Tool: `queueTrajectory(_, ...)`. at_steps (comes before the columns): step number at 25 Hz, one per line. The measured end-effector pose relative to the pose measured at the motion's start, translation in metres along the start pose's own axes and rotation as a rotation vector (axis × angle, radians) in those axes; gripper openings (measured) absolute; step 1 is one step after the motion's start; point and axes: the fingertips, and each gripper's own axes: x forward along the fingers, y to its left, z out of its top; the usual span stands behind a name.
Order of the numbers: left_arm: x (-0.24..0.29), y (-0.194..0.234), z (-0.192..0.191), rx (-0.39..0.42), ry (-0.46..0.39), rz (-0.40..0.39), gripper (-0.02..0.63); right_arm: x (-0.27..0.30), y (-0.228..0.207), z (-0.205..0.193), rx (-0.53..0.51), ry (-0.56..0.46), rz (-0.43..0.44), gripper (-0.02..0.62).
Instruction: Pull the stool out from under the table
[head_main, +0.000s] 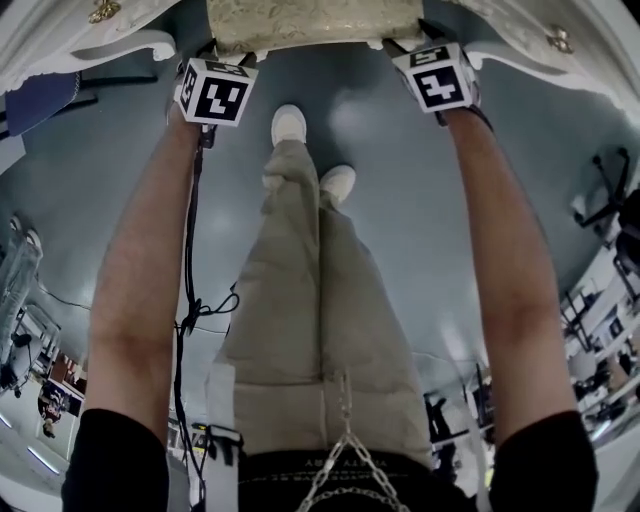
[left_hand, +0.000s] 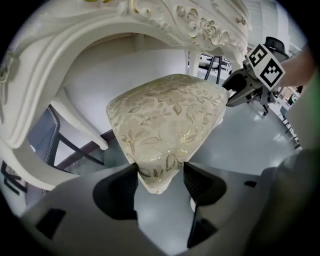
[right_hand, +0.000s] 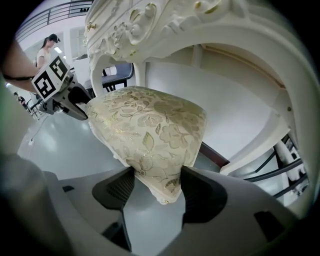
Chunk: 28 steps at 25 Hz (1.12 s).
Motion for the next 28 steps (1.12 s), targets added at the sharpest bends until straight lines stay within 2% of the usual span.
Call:
queueTrajectory(7,-0.002,-0.003,-0.039,-0.01,0.036,0.009,0.285,0.006,0.033,-0.009,-0.024,0.045,0.056,0.29)
queueTrajectory(11,-0.003,-0.004,-0.059,-0.022,0.056,0.011,0.285,0.005,0.05,-0.017,-0.031,0.047,0.051,0.29)
queueTrajectory(17,-0.021,-0.033,-0.065,0.035,0.07,0.005,0.285,-0.023,0.05,-0.04,-0.012,0.041,0.043,0.29)
queueTrajectory(23,-0.025,-0.034,-0.074,0.035,0.06,-0.005,0.285,-0.028,0.068,-0.052,0.034,0.04,0.047,0.29)
queueTrajectory(28,-0.031,-0.035,-0.085,0.08,0.041,-0.019,0.285,-0.037,0.083,-0.061,0.059,0.044,0.015,0.29)
